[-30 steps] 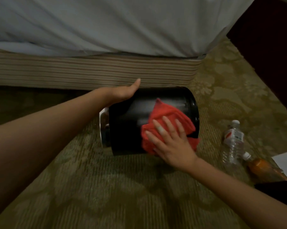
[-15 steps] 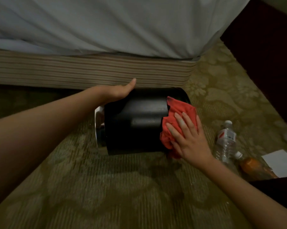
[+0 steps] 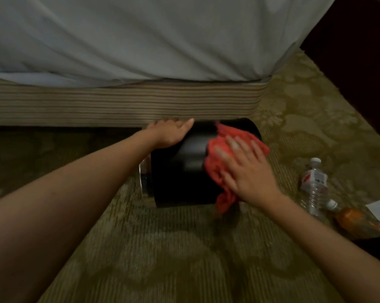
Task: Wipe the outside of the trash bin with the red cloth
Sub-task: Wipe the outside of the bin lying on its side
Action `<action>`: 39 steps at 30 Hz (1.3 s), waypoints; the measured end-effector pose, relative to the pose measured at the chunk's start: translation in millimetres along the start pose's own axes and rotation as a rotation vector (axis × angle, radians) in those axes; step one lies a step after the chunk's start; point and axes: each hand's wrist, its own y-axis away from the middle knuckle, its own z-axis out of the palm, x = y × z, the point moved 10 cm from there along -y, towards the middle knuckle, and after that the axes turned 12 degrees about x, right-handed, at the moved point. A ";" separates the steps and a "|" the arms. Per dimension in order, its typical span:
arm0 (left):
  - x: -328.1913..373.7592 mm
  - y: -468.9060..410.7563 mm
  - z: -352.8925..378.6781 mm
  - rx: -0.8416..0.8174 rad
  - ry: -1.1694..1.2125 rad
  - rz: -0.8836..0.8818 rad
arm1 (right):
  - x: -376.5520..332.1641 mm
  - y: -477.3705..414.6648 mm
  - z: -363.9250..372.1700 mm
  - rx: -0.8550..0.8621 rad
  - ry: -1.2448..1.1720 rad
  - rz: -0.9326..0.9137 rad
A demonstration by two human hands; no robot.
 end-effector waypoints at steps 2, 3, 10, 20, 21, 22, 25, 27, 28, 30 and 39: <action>2.2 3.4 -3.5 0.035 -0.006 0.033 | 28.3 1.6 -2.9 -0.084 0.025 0.135; 2.9 6.2 -6.8 0.066 -0.024 0.049 | 30.5 -1.2 -1.1 -0.127 0.037 0.153; -7.0 53.0 -26.0 0.128 -0.271 0.154 | 33.7 -55.2 20.8 -0.300 -0.009 0.266; -94.9 124.3 -0.1 0.243 0.342 -0.461 | 104.6 40.2 -32.3 0.058 -0.240 0.704; -93.0 124.3 -1.1 0.262 0.395 -0.477 | 107.9 55.9 -25.1 -0.008 -0.250 0.750; -90.1 123.6 -3.5 0.285 0.425 -0.480 | 107.1 67.4 -19.2 -0.067 -0.266 0.770; -77.6 122.4 -9.8 0.318 0.426 -0.434 | 93.7 79.1 -10.1 -0.138 -0.324 0.754; -71.9 123.8 -11.1 0.318 0.457 -0.425 | 86.0 80.5 -5.1 -0.167 -0.343 0.753; -70.2 125.0 -10.8 0.310 0.475 -0.426 | 83.6 81.6 -3.0 -0.176 -0.359 0.765; -68.4 127.6 -10.5 0.292 0.494 -0.433 | 81.8 84.4 -0.6 -0.175 -0.400 0.821; -61.5 133.1 -14.4 0.270 0.572 -0.395 | 84.6 81.4 10.8 -0.248 -0.565 0.886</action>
